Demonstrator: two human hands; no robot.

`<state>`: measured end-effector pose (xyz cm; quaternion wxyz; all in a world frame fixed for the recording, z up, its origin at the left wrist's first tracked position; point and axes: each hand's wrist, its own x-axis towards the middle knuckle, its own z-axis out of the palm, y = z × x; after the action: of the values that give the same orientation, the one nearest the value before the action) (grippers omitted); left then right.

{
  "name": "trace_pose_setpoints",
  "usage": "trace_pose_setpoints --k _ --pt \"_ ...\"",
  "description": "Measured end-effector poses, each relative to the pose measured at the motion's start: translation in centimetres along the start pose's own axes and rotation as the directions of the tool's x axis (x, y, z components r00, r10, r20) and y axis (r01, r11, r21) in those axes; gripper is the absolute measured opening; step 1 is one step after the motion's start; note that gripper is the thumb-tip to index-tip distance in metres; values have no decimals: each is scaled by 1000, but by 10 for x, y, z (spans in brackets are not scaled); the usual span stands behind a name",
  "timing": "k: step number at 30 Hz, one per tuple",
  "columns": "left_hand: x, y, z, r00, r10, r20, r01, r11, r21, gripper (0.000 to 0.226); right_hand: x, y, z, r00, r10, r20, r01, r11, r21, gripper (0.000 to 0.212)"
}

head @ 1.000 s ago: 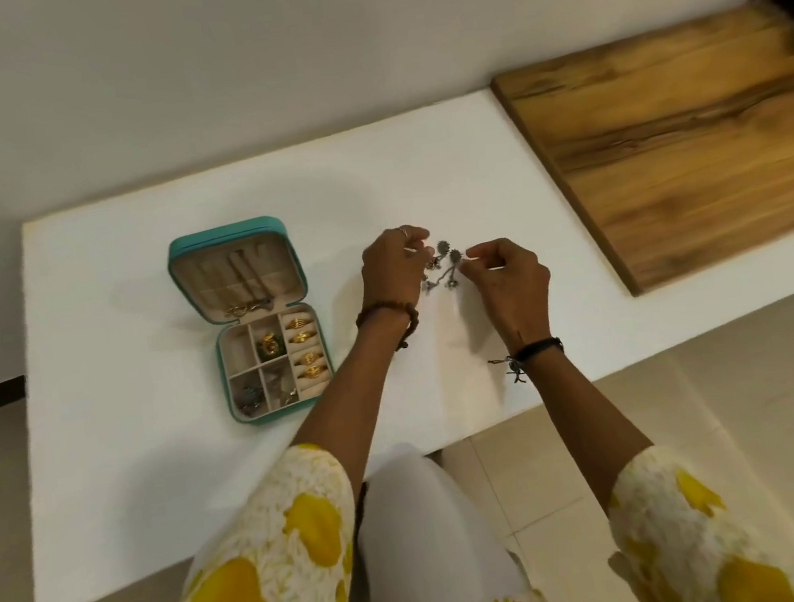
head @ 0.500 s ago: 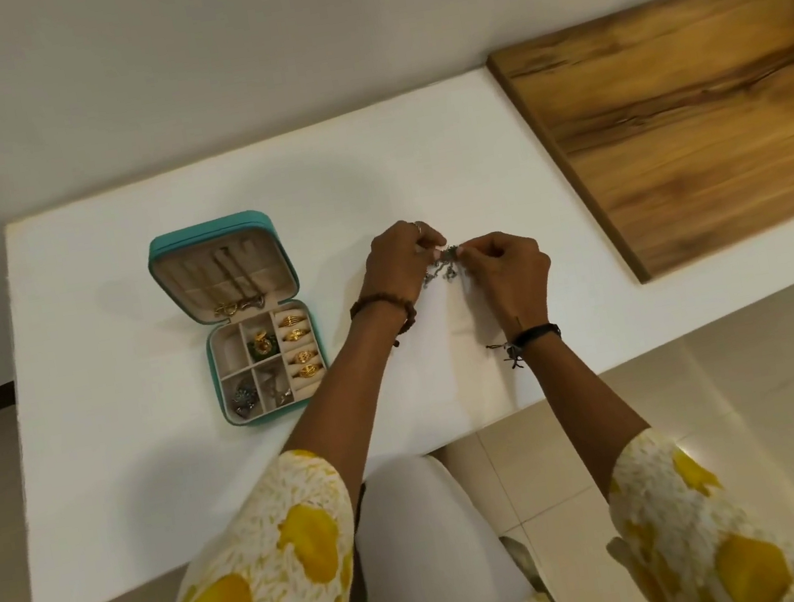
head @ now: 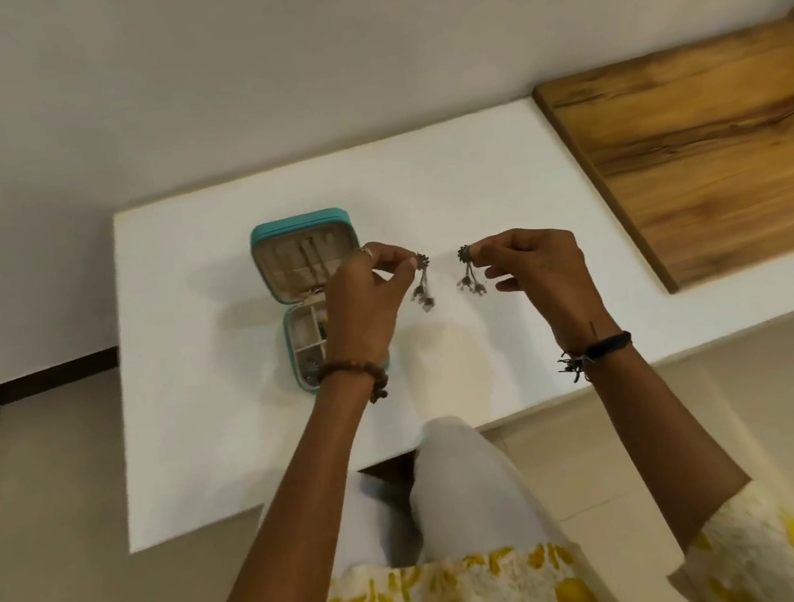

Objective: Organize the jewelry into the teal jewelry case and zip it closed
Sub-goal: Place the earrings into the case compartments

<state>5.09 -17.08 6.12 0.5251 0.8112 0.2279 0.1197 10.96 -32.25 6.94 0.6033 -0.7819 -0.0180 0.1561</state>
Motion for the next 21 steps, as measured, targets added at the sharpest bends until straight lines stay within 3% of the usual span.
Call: trace_pose_setpoints --k 11,21 --pt "-17 -19 -90 987 -98 -130 104 994 42 7 -22 -34 88 979 -45 199 63 994 -87 11" --pt "-2 -61 -97 954 -238 -182 233 971 -50 14 -7 -14 151 972 -115 203 168 950 -264 9"
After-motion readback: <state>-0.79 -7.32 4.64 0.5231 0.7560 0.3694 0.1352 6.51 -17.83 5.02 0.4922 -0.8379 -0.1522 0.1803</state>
